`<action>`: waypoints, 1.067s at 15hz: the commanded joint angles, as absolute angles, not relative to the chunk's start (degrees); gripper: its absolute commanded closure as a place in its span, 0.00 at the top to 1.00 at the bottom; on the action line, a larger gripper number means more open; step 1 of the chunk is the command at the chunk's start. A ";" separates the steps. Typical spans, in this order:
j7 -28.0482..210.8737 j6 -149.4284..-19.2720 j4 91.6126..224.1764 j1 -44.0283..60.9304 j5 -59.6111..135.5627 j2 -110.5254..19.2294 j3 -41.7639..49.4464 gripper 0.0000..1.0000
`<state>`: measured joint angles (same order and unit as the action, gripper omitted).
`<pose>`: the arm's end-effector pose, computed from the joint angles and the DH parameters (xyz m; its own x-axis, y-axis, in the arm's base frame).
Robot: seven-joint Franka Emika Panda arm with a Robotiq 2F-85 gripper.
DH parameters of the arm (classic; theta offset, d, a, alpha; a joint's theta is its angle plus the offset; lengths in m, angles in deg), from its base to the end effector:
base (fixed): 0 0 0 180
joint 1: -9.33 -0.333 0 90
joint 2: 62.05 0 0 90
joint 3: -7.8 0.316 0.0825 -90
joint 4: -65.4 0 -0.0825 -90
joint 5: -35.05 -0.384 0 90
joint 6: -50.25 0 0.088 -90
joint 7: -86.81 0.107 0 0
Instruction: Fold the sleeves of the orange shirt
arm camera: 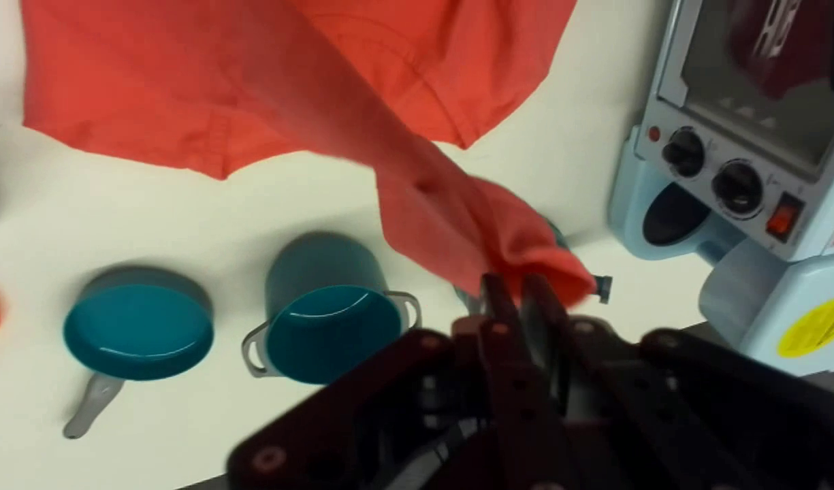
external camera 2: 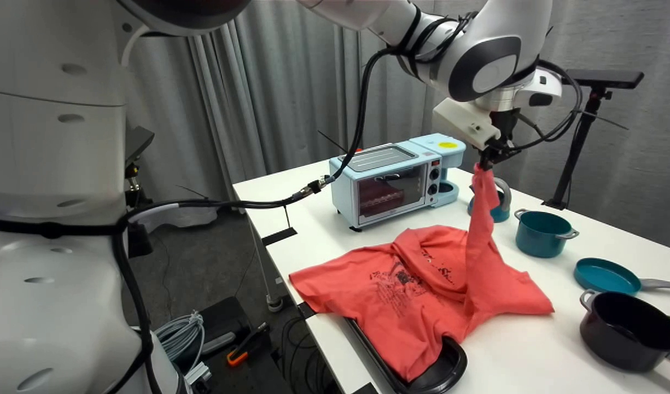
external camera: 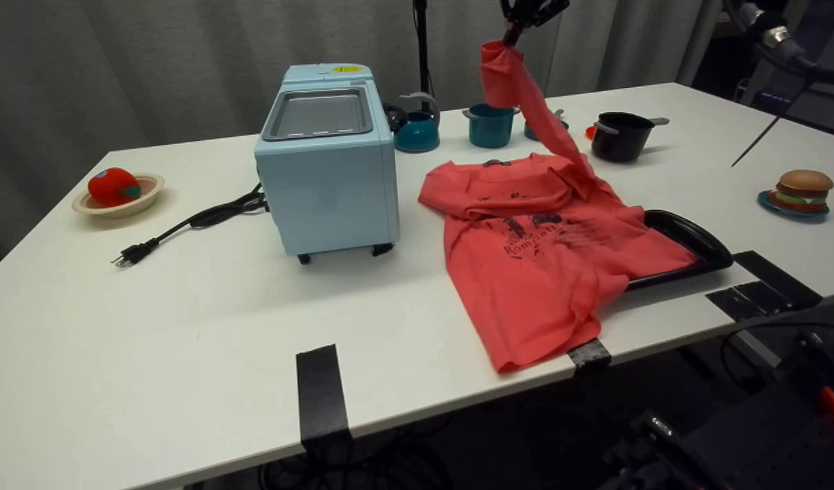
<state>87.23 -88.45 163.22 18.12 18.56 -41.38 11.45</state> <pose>0.6821 -0.0648 0.4195 0.8971 -0.3127 0.3121 -0.2305 -0.9339 -0.2733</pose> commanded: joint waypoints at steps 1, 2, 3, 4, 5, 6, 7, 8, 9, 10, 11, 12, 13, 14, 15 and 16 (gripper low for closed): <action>79.63 -89.13 166.72 18.36 12.96 -43.89 13.25 0.41; 78.41 -88.15 166.78 18.42 12.28 -43.88 13.40 0.51; 77.26 -88.02 167.14 18.56 11.56 -43.84 13.46 0.57; 76.55 -87.90 167.36 18.58 11.38 -43.69 13.25 0.66; 75.86 -87.90 167.76 18.67 11.23 -43.62 13.03 0.73; 75.52 -87.83 168.16 18.77 11.42 -43.53 12.67 0.81; 75.25 -87.84 168.58 18.91 11.58 -43.55 12.38 0.88; 75.12 -87.67 168.97 19.09 11.94 -43.61 11.96 0.96; 75.58 -87.20 169.37 19.14 12.92 -43.76 11.20 0.99; 75.55 -86.68 169.66 19.30 13.43 -43.92 10.63 1.00; 75.56 -86.23 170.00 19.41 14.03 -44.19 9.87 1.00; 75.49 -85.95 170.43 19.57 14.57 -44.57 9.14 1.00; 75.44 -85.60 170.92 19.69 15.07 -45.02 8.47 1.00; 75.59 -85.28 171.59 19.74 15.81 -45.62 7.71 1.00; 75.63 -84.66 172.25 19.83 16.45 -46.33 7.06 1.00; 75.45 -84.20 172.99 19.97 17.07 -47.16 6.47 1.00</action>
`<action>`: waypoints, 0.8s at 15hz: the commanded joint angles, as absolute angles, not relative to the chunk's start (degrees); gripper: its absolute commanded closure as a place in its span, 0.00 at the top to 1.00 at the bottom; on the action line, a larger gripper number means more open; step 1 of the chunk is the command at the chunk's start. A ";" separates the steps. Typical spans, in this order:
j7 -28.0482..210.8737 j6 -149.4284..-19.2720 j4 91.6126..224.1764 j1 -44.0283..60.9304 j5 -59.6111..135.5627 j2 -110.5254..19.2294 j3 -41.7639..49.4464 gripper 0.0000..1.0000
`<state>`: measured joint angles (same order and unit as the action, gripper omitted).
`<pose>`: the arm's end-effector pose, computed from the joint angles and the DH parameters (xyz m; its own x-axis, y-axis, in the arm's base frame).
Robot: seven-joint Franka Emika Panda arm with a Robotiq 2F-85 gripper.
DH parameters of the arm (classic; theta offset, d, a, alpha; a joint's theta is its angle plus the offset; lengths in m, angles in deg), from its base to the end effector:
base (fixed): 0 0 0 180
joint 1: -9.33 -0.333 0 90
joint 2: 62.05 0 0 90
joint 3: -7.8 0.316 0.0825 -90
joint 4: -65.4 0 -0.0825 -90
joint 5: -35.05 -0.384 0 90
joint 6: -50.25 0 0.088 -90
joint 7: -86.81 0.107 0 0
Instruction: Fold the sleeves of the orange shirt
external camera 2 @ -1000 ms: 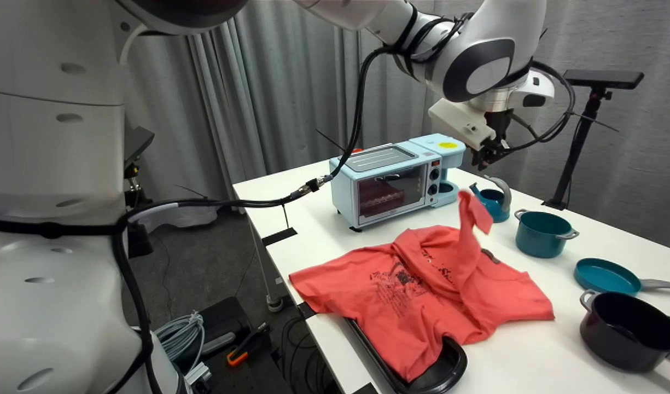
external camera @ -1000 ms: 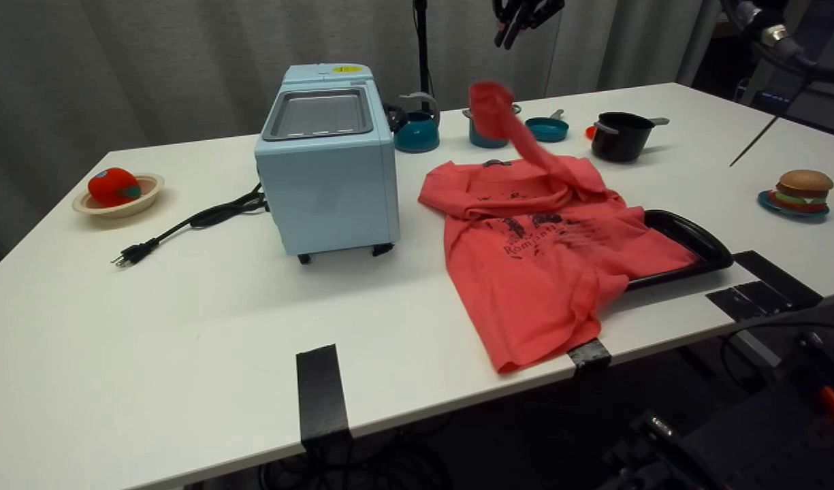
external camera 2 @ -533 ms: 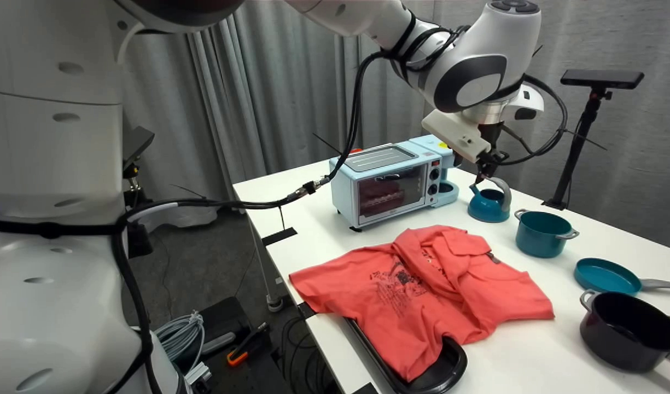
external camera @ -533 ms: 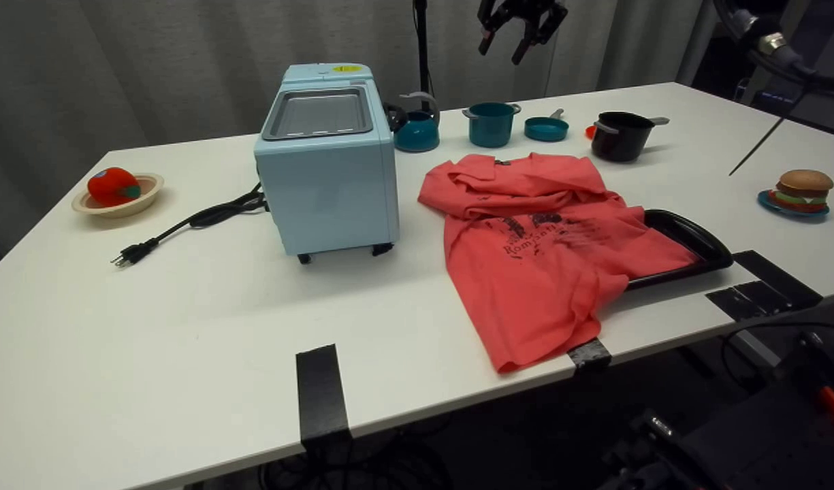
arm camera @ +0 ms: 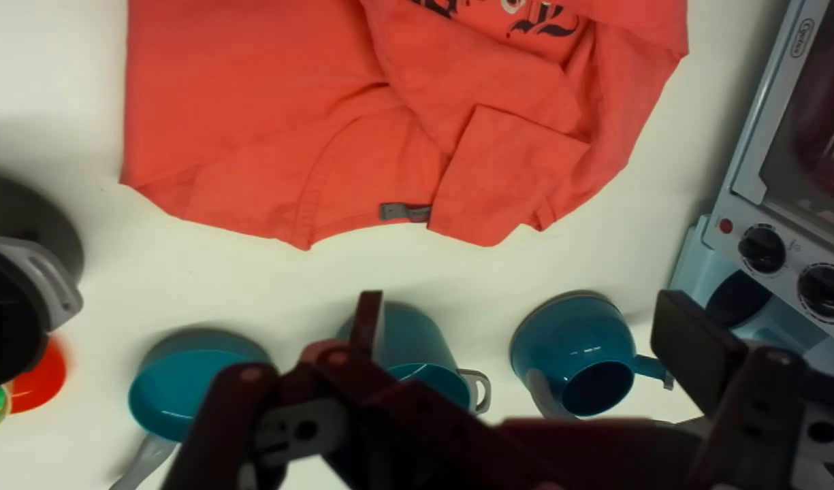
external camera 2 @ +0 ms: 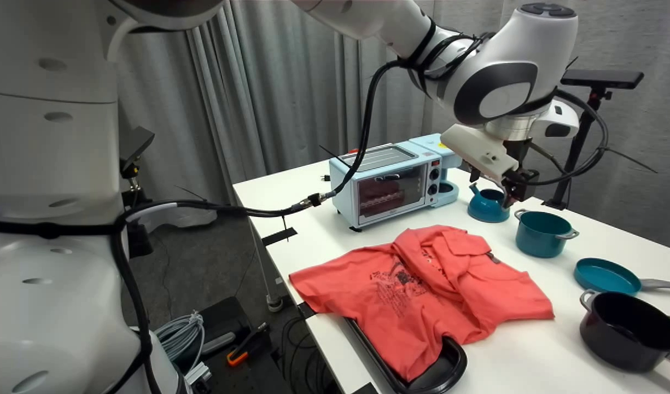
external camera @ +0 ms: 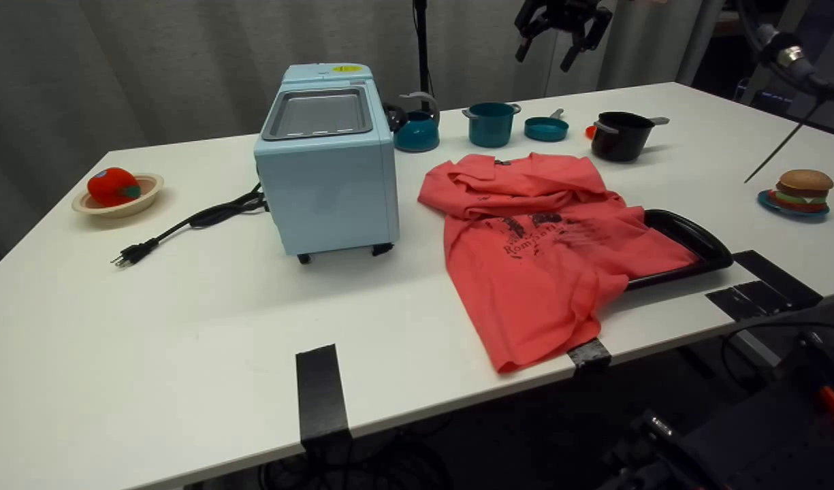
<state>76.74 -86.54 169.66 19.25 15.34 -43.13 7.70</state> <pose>0.6486 -0.1114 0.3812 0.9381 -0.2441 0.2459 -0.1843 -0.9525 -0.2425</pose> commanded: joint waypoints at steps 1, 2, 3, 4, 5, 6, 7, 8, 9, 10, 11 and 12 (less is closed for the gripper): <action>75.53 -83.67 173.84 19.98 17.85 -48.19 5.80 1.00; 75.55 -83.16 174.66 20.01 18.71 -49.33 5.14 1.00; 75.67 -82.68 175.60 20.04 19.58 -50.66 4.45 1.00; 75.87 -82.15 176.31 20.00 20.47 -51.98 3.81 1.00; 75.79 -81.49 177.13 20.05 21.08 -53.39 3.26 1.00; 75.98 -81.26 178.09 19.99 21.71 -54.94 2.68 1.00; 76.13 -80.85 178.84 19.91 22.17 -56.31 2.17 1.00; 76.30 -80.79 179.75 19.75 22.79 -57.68 1.73 1.00; 76.58 -80.51 180.58 19.60 23.45 -59.01 1.32 1.00; 76.80 -80.15 181.42 19.42 24.01 -60.27 1.06 1.00; 76.90 -79.84 182.32 19.33 24.33 -61.63 0.83 1.00; 77.06 -79.71 183.10 19.18 24.58 -62.74 0.73 1.00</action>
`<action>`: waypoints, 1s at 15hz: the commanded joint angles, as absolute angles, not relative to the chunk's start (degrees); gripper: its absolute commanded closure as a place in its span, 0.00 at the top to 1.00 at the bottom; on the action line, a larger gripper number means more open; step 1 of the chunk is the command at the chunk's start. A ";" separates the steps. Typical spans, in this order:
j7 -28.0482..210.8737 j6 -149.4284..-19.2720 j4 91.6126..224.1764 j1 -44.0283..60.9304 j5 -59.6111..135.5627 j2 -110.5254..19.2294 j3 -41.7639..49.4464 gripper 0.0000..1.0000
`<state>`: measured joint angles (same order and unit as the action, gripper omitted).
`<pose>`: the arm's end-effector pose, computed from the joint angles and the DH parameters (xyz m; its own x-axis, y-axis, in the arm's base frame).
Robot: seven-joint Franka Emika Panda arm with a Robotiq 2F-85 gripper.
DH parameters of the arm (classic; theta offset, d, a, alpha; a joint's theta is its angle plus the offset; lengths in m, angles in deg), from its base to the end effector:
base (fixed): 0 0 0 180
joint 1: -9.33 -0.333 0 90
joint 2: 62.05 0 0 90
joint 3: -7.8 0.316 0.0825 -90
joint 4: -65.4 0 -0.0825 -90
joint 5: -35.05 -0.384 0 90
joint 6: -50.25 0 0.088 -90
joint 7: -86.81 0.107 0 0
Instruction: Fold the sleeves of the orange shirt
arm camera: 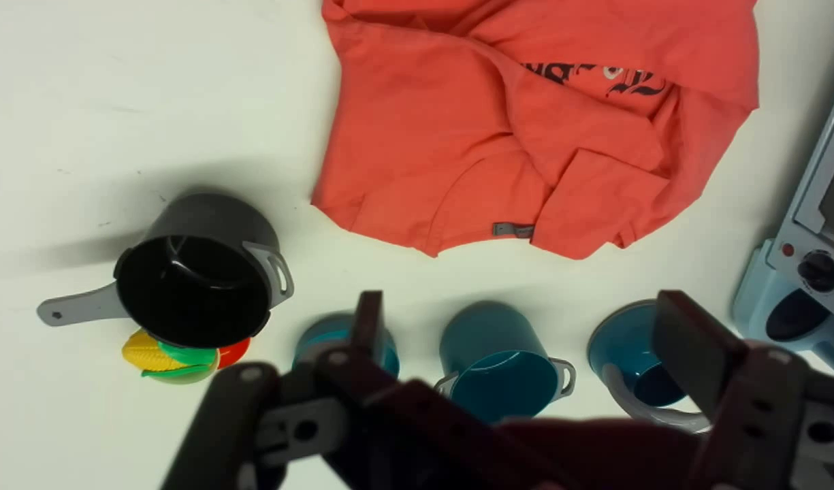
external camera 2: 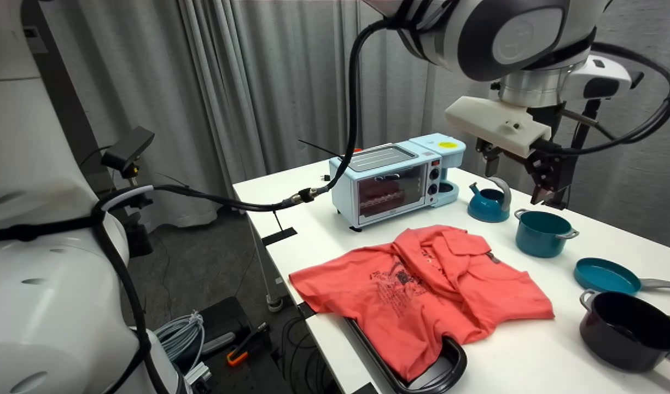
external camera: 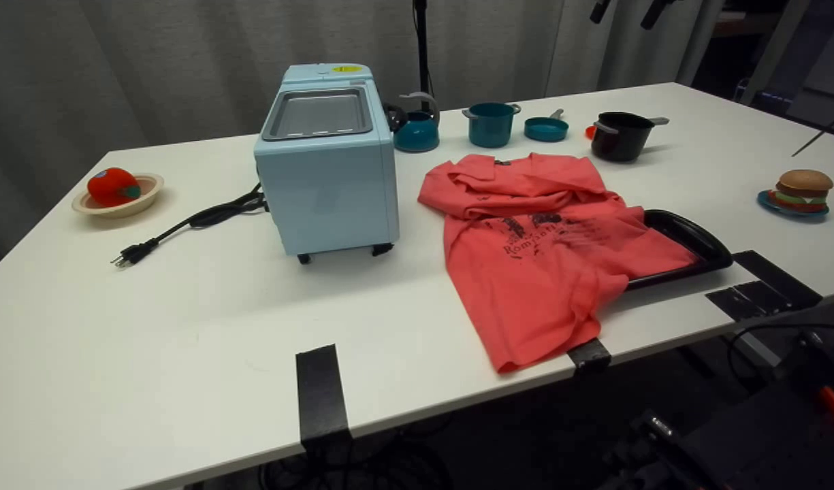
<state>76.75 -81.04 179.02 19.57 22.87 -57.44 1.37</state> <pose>0.5718 -0.1650 0.4487 0.9392 -0.2434 0.2423 -0.2153 -0.9669 -0.1369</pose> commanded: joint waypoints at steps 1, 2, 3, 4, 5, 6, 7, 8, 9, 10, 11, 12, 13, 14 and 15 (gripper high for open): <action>77.15 -79.59 183.91 19.11 24.79 -63.87 0.63 1.00; 77.31 -79.57 184.66 19.03 24.98 -64.91 0.56 1.00; 77.43 -79.48 185.33 18.97 25.07 -65.82 0.52 1.00; 77.55 -79.38 185.86 18.88 25.11 -66.56 0.52 1.00; 77.36 -79.49 186.63 18.87 25.01 -67.43 0.45 1.00; 77.21 -79.49 187.14 18.82 24.82 -68.05 0.41 1.00; 77.12 -79.60 187.85 18.81 24.75 -68.74 0.34 1.00; 76.91 -80.34 185.20 18.66 23.73 -65.48 0.30 1.00; 76.92 -80.34 185.80 18.62 23.75 -66.09 0.26 1.00; 76.93 -80.35 186.14 18.60 23.76 -66.48 0.24 1.00; 76.94 -80.35 186.39 18.58 23.77 -66.74 0.23 1.00; 76.94 -80.35 186.56 18.58 23.77 -66.84 0.22 1.00; 76.94 -80.35 186.67 18.57 23.77 -66.90 0.22 1.00; 76.94 -80.35 186.70 18.57 23.77 -66.91 0.22 1.00; 76.94 -80.35 186.71 18.57 23.77 -66.91 0.22 1.00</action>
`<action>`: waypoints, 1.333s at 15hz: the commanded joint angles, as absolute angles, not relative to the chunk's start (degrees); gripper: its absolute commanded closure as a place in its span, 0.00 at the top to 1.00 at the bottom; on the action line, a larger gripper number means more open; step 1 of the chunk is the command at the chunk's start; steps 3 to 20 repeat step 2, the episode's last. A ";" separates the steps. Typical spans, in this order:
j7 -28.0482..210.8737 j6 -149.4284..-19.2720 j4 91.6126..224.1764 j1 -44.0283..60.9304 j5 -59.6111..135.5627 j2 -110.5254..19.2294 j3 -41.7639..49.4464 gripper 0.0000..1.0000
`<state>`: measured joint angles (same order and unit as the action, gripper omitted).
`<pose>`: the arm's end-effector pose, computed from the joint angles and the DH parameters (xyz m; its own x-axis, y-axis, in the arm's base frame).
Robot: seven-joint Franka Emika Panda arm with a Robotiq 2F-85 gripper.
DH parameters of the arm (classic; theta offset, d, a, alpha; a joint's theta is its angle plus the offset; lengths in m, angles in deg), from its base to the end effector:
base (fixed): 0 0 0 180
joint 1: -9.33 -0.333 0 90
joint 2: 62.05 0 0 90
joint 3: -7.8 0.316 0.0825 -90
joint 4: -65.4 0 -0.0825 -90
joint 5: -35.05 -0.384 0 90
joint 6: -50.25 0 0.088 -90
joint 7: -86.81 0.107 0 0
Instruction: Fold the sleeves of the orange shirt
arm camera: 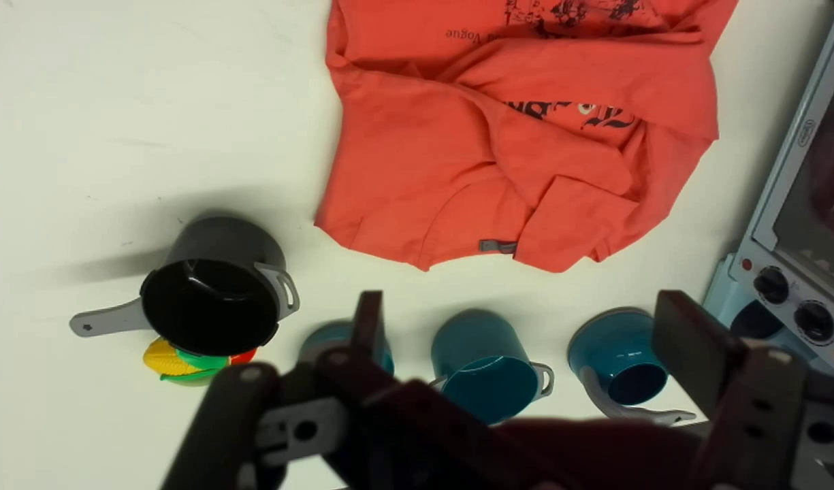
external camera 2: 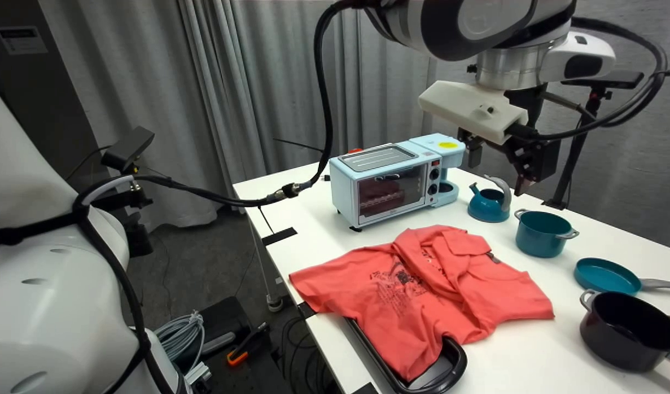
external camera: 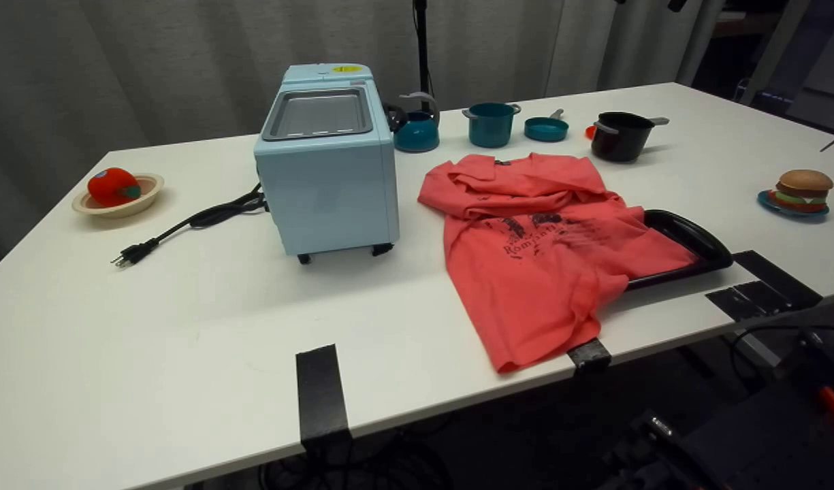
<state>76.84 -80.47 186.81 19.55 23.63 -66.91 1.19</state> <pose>0.5252 -0.1552 0.4750 0.9351 -0.2407 0.2602 -0.2090 -0.9673 -0.1437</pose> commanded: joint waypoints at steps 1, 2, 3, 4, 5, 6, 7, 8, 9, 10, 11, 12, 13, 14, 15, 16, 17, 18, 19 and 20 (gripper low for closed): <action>76.94 -80.35 186.71 18.57 23.77 -66.92 0.22 1.00; 76.94 -80.35 186.71 18.57 23.77 -66.92 0.22 1.00; 76.94 -80.35 186.71 18.57 23.77 -66.92 0.22 1.00; 76.94 -80.35 186.71 18.57 23.77 -66.92 0.22 1.00; 76.94 -80.35 186.71 18.57 23.77 -66.92 0.22 1.00; 76.94 -80.35 186.71 18.57 23.77 -66.92 0.22 1.00; 76.94 -80.35 186.71 18.57 23.77 -66.92 0.22 1.00; 76.94 -80.35 186.71 18.57 23.77 -66.92 0.22 1.00; 76.94 -80.35 186.71 18.57 23.77 -66.92 0.22 1.00; 76.94 -80.35 186.71 18.57 23.77 -66.92 0.22 1.00; 76.94 -80.35 186.71 18.57 23.77 -66.92 0.22 1.00; 76.94 -80.35 186.71 18.57 23.77 -66.92 0.22 1.00; 76.94 -80.35 186.71 18.57 23.77 -66.92 0.22 1.00; 76.94 -80.35 186.71 18.57 23.77 -66.92 0.22 1.00; 76.94 -80.35 186.71 18.57 23.77 -66.92 0.22 1.00; 76.94 -80.35 186.71 18.57 23.77 -66.92 0.22 1.00; 76.94 -80.35 186.71 18.57 23.77 -66.92 0.22 1.00; 76.94 -80.35 186.71 18.57 23.77 -66.92 0.22 1.00; 76.94 -80.35 186.71 18.57 23.77 -66.92 0.22 1.00; 76.94 -80.35 186.71 18.57 23.77 -66.92 0.22 1.00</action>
